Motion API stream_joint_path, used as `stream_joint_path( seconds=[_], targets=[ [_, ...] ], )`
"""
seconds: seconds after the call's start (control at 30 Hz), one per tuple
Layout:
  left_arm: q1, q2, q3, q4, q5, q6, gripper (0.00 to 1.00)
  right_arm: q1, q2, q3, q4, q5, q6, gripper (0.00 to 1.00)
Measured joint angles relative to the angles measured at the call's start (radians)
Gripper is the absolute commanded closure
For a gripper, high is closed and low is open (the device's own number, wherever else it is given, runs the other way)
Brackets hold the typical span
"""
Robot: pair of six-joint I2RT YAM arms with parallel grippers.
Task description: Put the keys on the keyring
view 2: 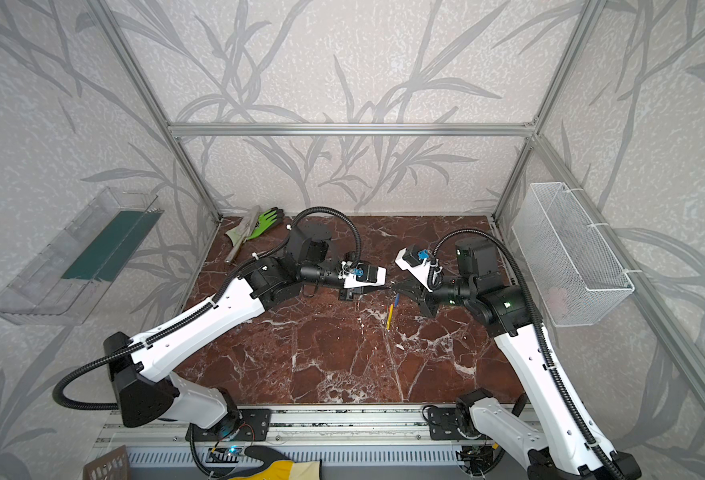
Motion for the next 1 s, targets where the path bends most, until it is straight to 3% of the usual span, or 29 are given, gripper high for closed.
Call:
stream_joint_path(
  seconds=[0.37, 0.67, 0.7, 0.87, 1.0],
  targets=[
    [-0.008, 0.018, 0.028, -0.026, -0.007, 0.016, 0.79, 0.012, 0.0, 0.0, 0.0, 0.007, -0.014, 1.0],
    [-0.007, 0.037, 0.045, -0.038, 0.008, 0.007, 1.0, 0.017, -0.002, 0.0, 0.004, 0.035, -0.027, 1.0],
    [-0.007, 0.038, 0.045, -0.037, 0.011, 0.005, 1.0, 0.018, -0.003, 0.0, 0.005, 0.039, -0.029, 0.98],
    [0.0, 0.039, 0.031, 0.017, 0.036, -0.045, 1.0, 0.022, -0.037, -0.012, 0.063, 0.077, -0.027, 0.69],
    [0.015, 0.03, -0.053, 0.149, 0.063, -0.155, 1.0, 0.024, -0.108, -0.043, 0.138, 0.148, -0.024, 0.61]
  ],
)
